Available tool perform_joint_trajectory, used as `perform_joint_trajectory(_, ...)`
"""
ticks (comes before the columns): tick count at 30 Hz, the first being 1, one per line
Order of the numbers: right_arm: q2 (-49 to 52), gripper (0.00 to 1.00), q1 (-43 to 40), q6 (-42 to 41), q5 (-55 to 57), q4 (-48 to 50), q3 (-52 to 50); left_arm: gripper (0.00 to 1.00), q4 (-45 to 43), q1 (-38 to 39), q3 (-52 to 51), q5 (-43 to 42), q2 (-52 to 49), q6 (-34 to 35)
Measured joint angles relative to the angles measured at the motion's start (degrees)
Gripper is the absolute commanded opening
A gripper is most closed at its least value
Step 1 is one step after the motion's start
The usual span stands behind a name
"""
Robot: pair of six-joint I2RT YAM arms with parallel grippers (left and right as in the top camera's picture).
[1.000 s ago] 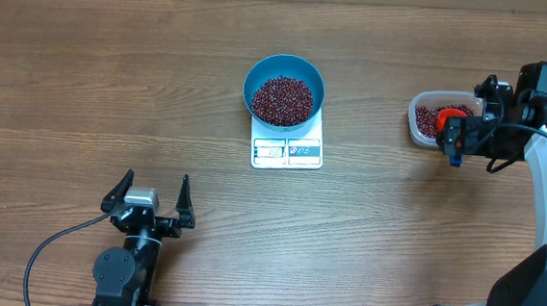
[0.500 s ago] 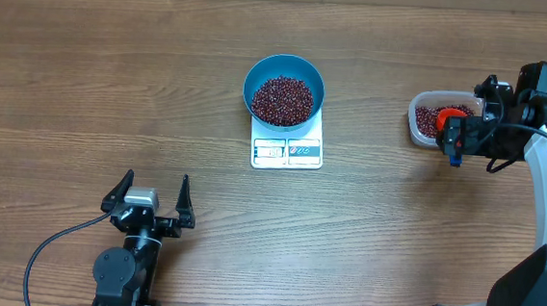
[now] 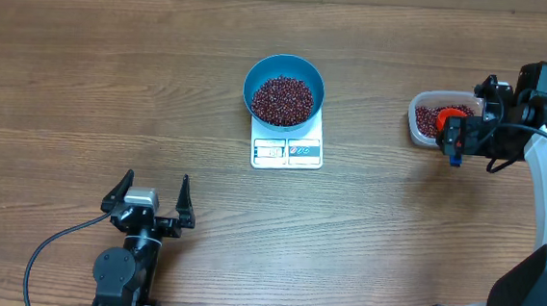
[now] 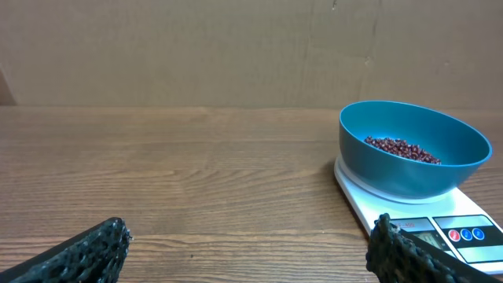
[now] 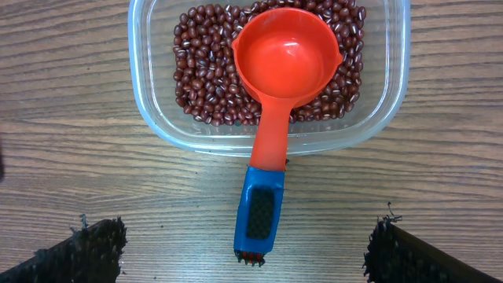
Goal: Scoop item into bowl and weigh 150g on scale
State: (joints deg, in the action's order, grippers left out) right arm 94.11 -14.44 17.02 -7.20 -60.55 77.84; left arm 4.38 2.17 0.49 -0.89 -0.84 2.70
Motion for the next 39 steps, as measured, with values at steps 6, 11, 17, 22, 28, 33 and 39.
perform_joint_trajectory(6, 0.0, 1.00, 0.0, 0.0, 0.0, 0.0, 0.0, 1.00, 0.0, 0.0, 0.0, 0.0, 0.0, 0.0)
perform_joint_trajectory(11, 0.0, 1.00, 0.0, 0.0, 0.0, 1.2, 0.0, 1.00, 0.0, 0.0, 0.0, 0.0, 0.0, -0.2)
perform_joint_trajectory(17, -2.8, 1.00, 0.0, -1.0, -2.3, 10.5, -0.5, 1.00, 0.0, 0.0, 0.0, 0.0, 0.0, -0.2)
perform_joint_trajectory(22, -8.4, 1.00, 0.0, -4.5, -5.8, 21.7, -3.7, 1.00, 0.0, 0.0, 0.0, 0.0, 0.0, -0.2)
perform_joint_trajectory(28, -17.2, 1.00, 0.4, -9.4, -9.4, 36.2, -12.4, 1.00, 0.0, 0.0, 0.0, 0.0, 0.0, -0.2)
perform_joint_trajectory(33, -25.2, 1.00, 1.9, -12.2, -10.3, 46.6, -21.7, 1.00, 0.0, 0.0, 0.0, 0.0, 0.0, -0.2)
perform_joint_trajectory(39, -37.0, 1.00, 4.9, -13.2, -10.6, 56.8, -34.4, 1.00, 0.0, 0.0, 0.0, 0.0, 0.0, -0.2)
